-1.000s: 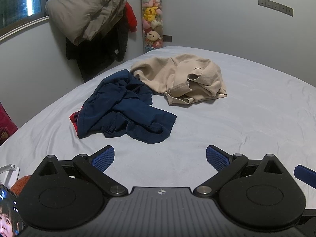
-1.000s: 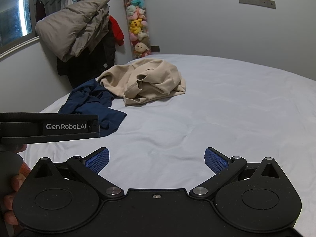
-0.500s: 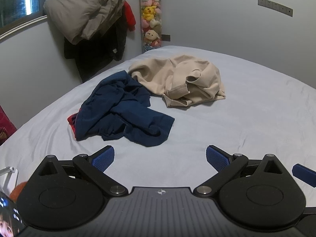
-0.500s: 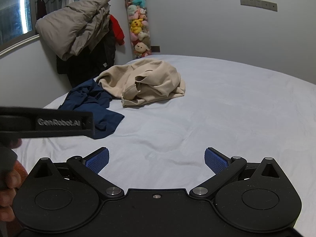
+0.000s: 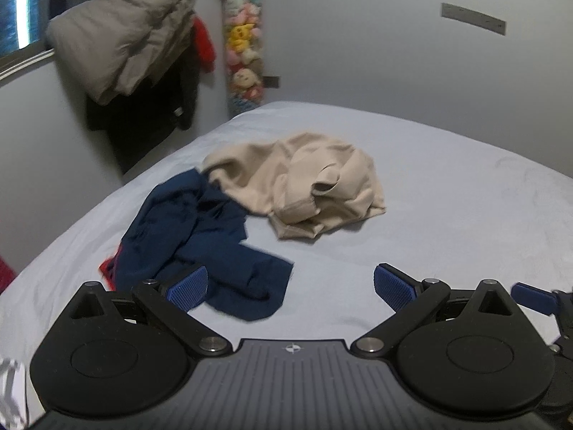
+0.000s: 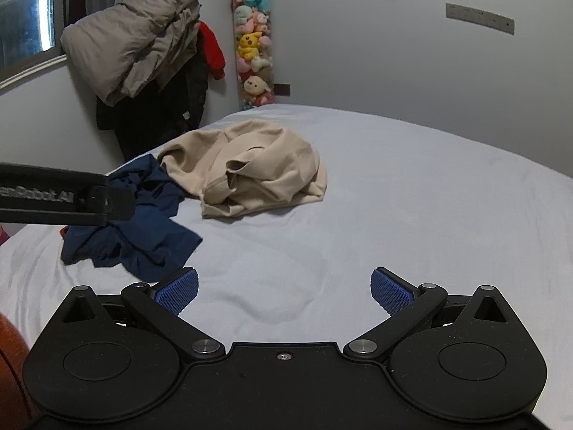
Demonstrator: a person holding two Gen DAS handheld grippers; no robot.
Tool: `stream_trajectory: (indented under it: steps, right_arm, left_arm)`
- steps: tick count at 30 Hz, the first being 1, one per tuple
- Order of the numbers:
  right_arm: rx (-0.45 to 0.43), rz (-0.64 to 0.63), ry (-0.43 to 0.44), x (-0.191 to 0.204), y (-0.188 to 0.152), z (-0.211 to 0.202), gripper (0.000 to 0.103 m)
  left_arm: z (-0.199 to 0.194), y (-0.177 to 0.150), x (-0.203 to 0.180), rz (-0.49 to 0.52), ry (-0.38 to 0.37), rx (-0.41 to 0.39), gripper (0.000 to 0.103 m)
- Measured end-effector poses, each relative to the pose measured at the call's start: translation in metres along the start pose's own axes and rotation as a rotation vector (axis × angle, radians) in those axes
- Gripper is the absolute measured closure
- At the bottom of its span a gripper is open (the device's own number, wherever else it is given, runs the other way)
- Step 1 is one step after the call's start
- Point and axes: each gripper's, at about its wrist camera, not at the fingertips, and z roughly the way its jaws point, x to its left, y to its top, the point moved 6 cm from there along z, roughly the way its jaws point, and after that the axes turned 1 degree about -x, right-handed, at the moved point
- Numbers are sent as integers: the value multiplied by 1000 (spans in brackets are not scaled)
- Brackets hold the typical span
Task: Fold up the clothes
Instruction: 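Reach both tools into the beige sweater and close both on its edge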
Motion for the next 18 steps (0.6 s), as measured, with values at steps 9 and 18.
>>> stream_trajectory:
  steps: [9, 18]
  right_arm:
    - [40, 31, 6, -11, 25, 52, 20]
    - [64, -65, 9, -7, 43, 125, 27]
  left_arm:
    - [59, 18, 6, 83, -117, 48, 34]
    - [125, 15, 13, 209, -194, 68, 41]
